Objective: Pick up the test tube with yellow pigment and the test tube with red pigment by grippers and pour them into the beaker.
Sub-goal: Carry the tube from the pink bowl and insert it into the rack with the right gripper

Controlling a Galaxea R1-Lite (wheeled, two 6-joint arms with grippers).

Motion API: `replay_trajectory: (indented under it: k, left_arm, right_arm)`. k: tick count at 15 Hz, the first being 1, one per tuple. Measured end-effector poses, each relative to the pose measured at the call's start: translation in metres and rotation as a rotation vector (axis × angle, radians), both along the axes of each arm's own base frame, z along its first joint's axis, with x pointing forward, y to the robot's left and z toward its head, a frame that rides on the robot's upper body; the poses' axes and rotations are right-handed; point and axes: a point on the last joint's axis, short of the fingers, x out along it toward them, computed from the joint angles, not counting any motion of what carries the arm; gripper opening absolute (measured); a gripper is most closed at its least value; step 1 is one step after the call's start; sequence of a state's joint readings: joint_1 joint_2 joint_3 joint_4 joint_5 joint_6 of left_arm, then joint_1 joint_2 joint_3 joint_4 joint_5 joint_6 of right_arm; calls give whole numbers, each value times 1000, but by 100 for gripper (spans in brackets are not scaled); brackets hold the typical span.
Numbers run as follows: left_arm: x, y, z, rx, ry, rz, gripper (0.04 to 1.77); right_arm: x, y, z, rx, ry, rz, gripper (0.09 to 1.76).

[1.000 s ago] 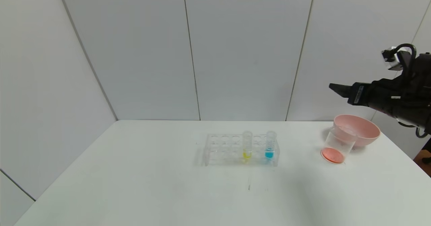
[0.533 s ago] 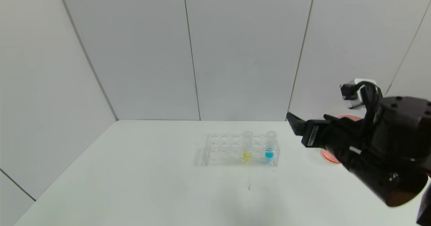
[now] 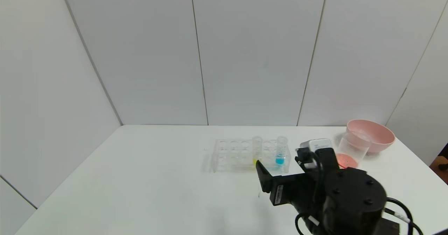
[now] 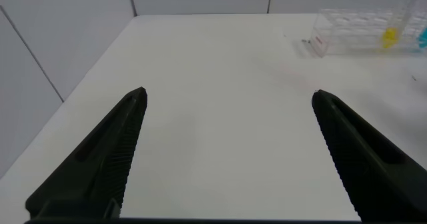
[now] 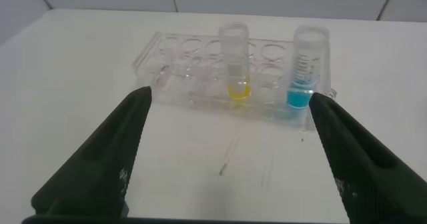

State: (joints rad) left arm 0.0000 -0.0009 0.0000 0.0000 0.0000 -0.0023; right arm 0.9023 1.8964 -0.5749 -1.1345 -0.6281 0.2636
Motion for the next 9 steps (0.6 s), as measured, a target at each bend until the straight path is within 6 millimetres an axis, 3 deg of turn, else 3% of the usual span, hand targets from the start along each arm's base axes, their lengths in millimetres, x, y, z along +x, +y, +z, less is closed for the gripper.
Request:
replay_trajectory:
  k: [5,9]
  left_arm:
    - [0,0,0,0,0,0,176]
    - [0,0,0,0,0,0,176]
  right_arm:
    - [39,32,-29,-30,36,-26,170]
    - [78,46,-41,-51,59,-66,170]
